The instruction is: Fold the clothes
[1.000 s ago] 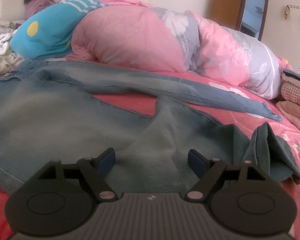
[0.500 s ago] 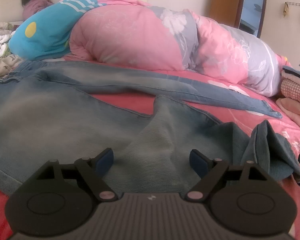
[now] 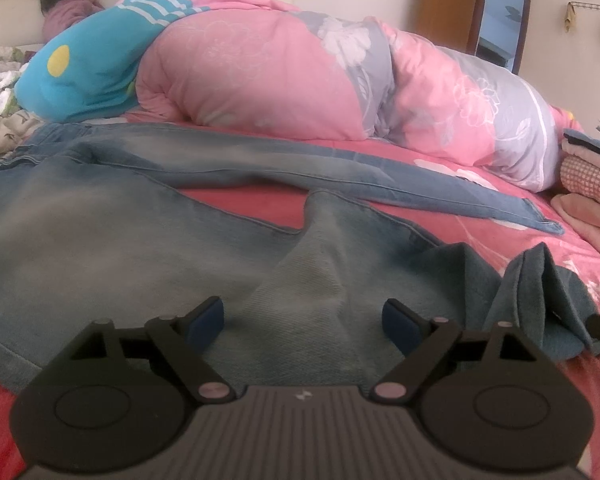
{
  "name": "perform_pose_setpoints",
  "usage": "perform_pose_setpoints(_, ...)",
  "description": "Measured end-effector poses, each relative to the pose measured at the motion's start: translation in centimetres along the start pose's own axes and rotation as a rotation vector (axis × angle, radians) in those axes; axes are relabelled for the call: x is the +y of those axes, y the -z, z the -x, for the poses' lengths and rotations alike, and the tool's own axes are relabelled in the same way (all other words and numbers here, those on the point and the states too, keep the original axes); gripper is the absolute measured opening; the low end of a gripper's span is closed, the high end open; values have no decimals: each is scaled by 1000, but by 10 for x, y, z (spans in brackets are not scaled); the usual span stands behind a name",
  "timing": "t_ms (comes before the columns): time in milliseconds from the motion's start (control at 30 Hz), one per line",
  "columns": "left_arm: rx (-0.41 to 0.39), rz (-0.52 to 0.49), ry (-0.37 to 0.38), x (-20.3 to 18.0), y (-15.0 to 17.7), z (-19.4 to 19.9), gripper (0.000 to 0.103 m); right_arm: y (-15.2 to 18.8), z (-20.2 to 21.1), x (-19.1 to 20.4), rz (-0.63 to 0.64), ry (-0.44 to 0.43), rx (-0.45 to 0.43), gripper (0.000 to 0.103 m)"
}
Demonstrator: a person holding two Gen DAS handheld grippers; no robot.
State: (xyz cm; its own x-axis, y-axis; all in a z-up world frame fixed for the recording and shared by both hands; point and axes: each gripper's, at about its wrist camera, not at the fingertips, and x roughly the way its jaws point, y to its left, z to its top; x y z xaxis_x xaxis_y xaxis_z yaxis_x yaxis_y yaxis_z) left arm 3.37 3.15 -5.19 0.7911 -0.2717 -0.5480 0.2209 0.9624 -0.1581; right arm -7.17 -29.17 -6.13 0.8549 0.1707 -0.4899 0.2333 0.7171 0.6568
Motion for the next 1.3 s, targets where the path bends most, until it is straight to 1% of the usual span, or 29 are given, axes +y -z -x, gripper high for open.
perform_pose_setpoints(100, 1, 7, 9, 1, 0, 0, 90, -6, 12, 5, 41, 6, -53, 14)
perform_pose_setpoints(267, 5, 27, 23, 3, -1, 2, 93, -26, 38, 4, 87, 38, -148, 13)
perform_pose_setpoints(500, 3, 78, 53, 9, -4, 2, 97, -53, 73, -8, 175, 136, -236, 13)
perform_pose_setpoints(700, -8, 119, 74, 15, -4, 3, 98, -58, 99, -31, 196, 209, -271, 13)
perform_pose_setpoints(800, -12, 125, 78, 15, -4, 3, 99, -62, 102, -41, 193, 227, -275, 13)
perform_pose_setpoints(867, -14, 126, 80, 15, -4, 3, 99, -68, 99, -40, 209, 230, -284, 13)
perform_pose_setpoints(967, -15, 128, 81, 15, -4, 3, 99, -82, 92, -30, 280, 238, -305, 13)
perform_pose_setpoints(1133, -16, 134, 89, 17, -4, 3, 99, -106, 89, -5, 484, 279, -362, 12)
perform_pose_setpoints(1233, -15, 138, 92, 18, -4, 3, 99, -109, 95, -2, 577, 304, -378, 12)
perform_pose_setpoints(1300, -15, 139, 93, 18, -4, 3, 99, -104, 96, -13, 594, 328, -359, 12)
